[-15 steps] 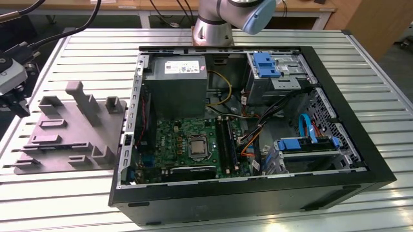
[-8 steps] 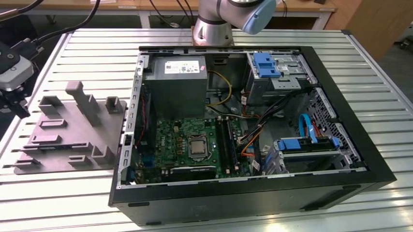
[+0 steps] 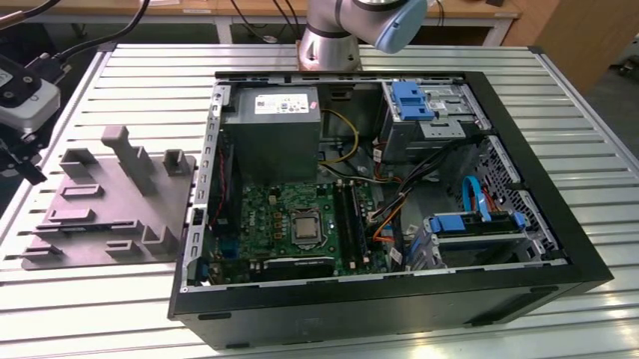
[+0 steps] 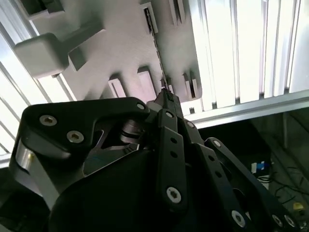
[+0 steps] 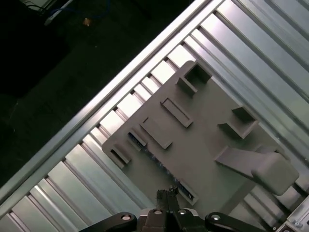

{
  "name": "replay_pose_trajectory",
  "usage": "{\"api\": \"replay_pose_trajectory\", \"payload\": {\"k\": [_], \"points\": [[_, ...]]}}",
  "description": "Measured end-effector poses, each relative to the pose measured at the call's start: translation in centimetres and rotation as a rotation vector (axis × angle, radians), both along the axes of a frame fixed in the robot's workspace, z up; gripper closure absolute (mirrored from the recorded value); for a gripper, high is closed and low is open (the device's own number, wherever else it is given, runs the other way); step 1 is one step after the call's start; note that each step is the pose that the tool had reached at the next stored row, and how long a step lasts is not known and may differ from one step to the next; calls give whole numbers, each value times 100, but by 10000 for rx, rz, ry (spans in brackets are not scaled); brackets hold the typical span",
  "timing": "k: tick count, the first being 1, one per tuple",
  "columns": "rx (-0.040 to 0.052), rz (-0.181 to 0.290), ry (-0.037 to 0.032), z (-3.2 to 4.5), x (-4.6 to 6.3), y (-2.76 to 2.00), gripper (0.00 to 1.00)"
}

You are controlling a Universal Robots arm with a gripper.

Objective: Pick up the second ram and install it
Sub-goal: 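Pick up the second ram and move it above second insertion slot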

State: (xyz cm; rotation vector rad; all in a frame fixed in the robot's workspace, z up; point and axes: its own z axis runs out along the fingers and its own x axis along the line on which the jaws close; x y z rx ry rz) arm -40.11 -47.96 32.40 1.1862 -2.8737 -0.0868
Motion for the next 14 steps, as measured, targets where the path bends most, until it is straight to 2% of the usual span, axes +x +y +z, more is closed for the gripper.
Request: {"api": "replay_pose_trajectory", "payload": {"k": [14], "points": [[0, 2545, 0, -22, 0, 0, 90]]}}
